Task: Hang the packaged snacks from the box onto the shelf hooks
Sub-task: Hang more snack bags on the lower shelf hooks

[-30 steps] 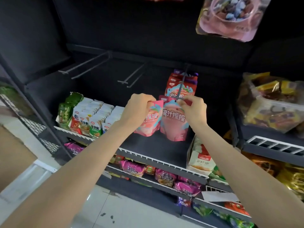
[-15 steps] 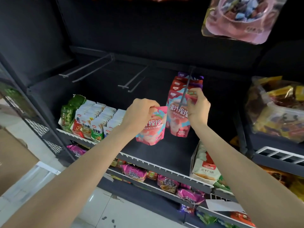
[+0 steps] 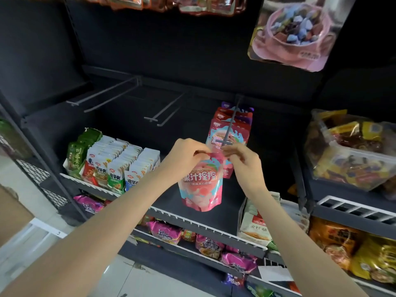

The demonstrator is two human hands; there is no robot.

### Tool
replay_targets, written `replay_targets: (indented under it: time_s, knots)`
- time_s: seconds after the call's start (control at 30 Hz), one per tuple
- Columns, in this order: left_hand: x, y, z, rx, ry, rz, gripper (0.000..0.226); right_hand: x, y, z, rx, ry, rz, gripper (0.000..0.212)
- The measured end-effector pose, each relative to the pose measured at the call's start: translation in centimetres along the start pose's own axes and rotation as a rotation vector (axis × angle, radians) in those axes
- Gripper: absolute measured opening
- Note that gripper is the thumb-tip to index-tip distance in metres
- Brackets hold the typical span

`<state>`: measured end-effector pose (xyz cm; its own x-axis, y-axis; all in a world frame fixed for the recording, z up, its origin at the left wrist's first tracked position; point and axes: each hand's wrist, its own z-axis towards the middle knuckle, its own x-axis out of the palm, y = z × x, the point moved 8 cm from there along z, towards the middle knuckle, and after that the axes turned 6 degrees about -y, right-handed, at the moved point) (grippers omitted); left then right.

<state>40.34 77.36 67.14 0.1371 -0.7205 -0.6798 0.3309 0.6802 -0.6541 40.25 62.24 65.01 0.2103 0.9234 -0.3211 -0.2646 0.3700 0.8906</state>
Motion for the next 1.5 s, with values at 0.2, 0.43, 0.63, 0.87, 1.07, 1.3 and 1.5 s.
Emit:
replay_targets:
  time_s: [0.2, 0.43, 0.63, 0.87, 1.07, 1.3, 1.5]
  knots:
    - [0.5, -1.0, 0.3, -0.016, -0.088, -0.092, 0.015, -0.4, 0.7, 0.0, -0.052, 0.011, -0.089, 0.007]
    - [0.0, 2.4, 0.6, -0.156, -0.127, -0.152, 0.008, -2.1, -1.0, 0.8, 0.028, -0.102, -0.012, 0.017]
    - [0.8, 2.5, 1.2, -0.201, -0.168, -0.192, 0.018, -2.1, -0.3, 1.6, -0.01, -0.132, -0.096, 0.013]
    - [1.3, 2.5, 2.0, -0.178, -0.193, -0.15, 0.015, -1.9, -0.4, 2.2, -0.079, -0.129, -0.219, 0.011]
    - [1.5, 1.9, 4.4, -0.104, -0.26, -0.037, 0.013, -1.6, -0.7, 3.6, -0.202, -0.185, -0.376, 0.011]
    - [2.4, 0.7, 8.8, -0.074, -0.275, 0.21, 0.015, -1.0, -2.6, 7.4, -0.133, -0.174, -0.429, 0.027]
    - [3.1, 0.4, 8.9, -0.073, -0.284, 0.24, 0.019, -0.2, -1.2, 6.0, -0.281, -0.17, -0.739, 0.034]
